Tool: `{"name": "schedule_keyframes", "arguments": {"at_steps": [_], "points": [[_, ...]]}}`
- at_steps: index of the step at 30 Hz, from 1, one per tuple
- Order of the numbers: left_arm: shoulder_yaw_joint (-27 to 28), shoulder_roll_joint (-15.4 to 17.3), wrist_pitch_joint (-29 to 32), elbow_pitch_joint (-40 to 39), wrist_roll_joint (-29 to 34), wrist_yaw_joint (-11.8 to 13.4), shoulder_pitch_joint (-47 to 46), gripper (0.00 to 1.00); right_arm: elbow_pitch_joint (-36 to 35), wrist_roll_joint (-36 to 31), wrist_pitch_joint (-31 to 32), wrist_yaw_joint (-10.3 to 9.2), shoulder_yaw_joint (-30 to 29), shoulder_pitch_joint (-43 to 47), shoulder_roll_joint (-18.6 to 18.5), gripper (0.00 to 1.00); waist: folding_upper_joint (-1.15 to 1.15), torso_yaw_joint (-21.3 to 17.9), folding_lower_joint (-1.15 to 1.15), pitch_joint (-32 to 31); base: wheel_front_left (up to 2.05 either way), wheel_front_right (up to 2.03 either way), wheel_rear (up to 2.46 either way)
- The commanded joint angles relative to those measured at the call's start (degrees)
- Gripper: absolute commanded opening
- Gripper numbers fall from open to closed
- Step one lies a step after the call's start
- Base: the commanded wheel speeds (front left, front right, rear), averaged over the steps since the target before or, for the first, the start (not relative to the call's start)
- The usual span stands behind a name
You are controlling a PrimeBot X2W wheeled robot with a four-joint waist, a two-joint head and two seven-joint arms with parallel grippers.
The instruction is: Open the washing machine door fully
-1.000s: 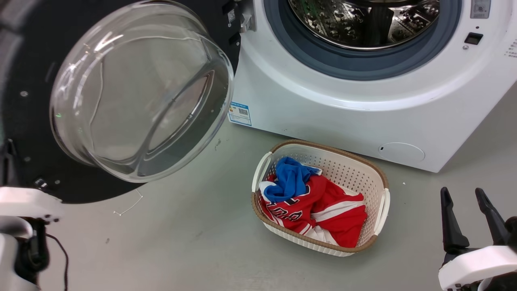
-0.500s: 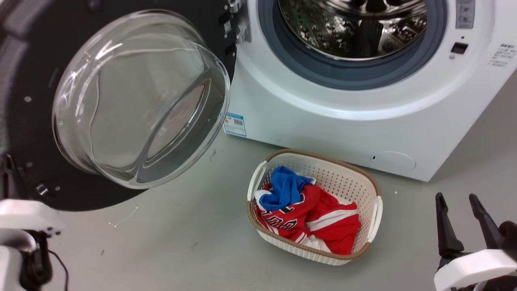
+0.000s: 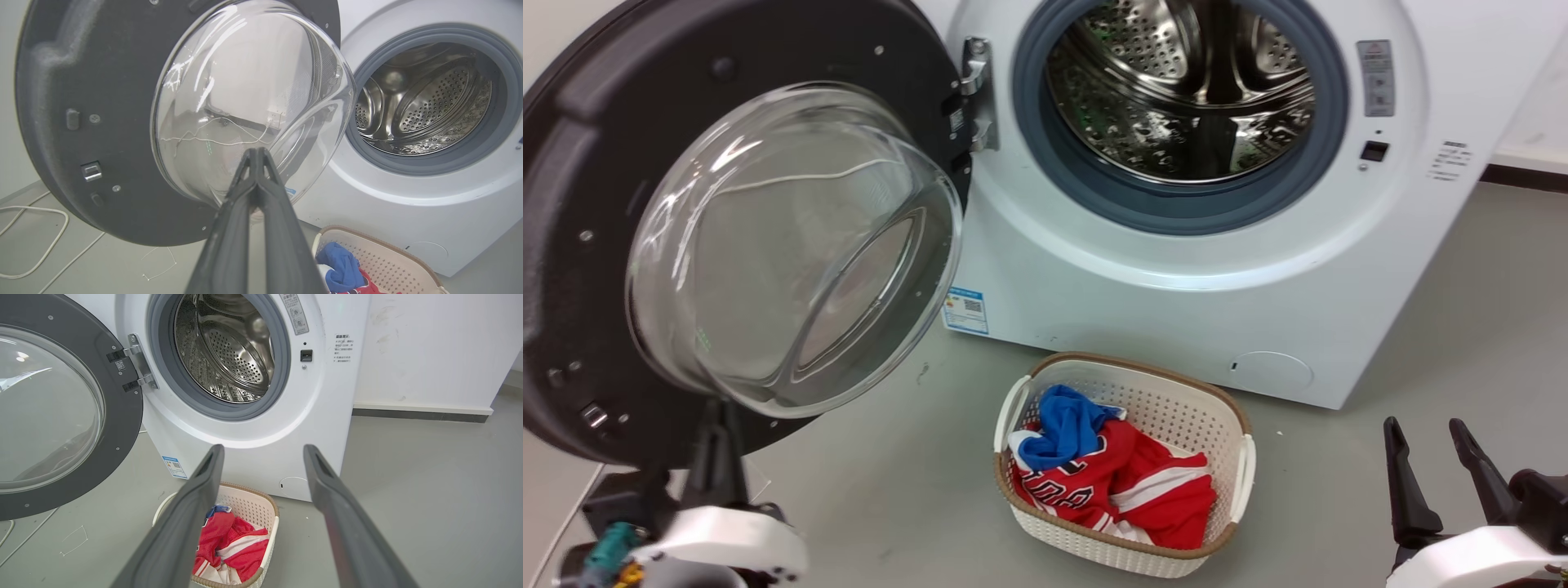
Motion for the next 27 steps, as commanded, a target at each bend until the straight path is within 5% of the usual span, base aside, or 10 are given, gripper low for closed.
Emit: {"name": "schedule_keyframes", "arguments": {"at_steps": [1,8,20,21,22,23,24,27], "points": [[-1.1,-0.8,0.3,-1.0,0.5,0.0,1.0,0.0,-0.1,0.1,-0.2,-0.01,0.3,0.5,0.1,1.0,0.0,-1.4,0.0,-0.5,0.0,0.0,0.0],[-9.4,-3.6,3.0,-2.2,3.9,-1.6,-2.3,0.0,-0.1,-0.5,0.1,-0.01,1.3,-0.2,0.1,1.0,0.0,-6.3,0.0,-0.1,0.0,0.0,0.0],[-14.4,-6.4,2.1,5.5,7.3,-2.5,-6.9,0.0,2.1,-2.3,-0.1,-0.01,5.6,-3.1,0.1,1.0,0.0,-15.7,0.0,0.4,0.0,0.0,0.0],[-14.5,-6.5,2.0,6.0,7.5,-2.4,-7.0,0.34,2.1,-2.4,-0.2,-0.01,5.6,-3.2,0.1,1.0,0.0,-16.1,0.0,0.5,0.0,0.0,0.0],[-14.7,-6.8,1.7,6.3,7.5,-2.4,-7.1,0.52,2.2,-2.4,-0.2,-0.01,5.6,-3.4,0.1,1.0,0.0,-16.4,0.0,0.5,0.0,0.0,0.0],[-14.8,-7.0,1.6,6.6,7.5,-2.5,-7.3,0.86,2.3,-2.4,-0.3,-0.01,5.7,-3.6,0.1,1.0,0.0,-16.6,0.0,0.6,0.0,0.0,0.0],[-14.8,-7.2,1.4,7.0,7.5,-2.5,-7.4,1.0,2.4,-2.4,-0.4,-0.01,5.7,-3.8,0.1,1.0,0.0,-16.8,0.0,0.7,0.0,0.0,0.0],[-14.8,-7.6,1.0,7.7,7.6,-2.3,-7.4,1.0,2.8,-2.4,-0.6,-0.01,5.8,-4.1,0.1,1.0,0.0,-17.2,0.0,0.8,0.0,0.0,0.0]]}}
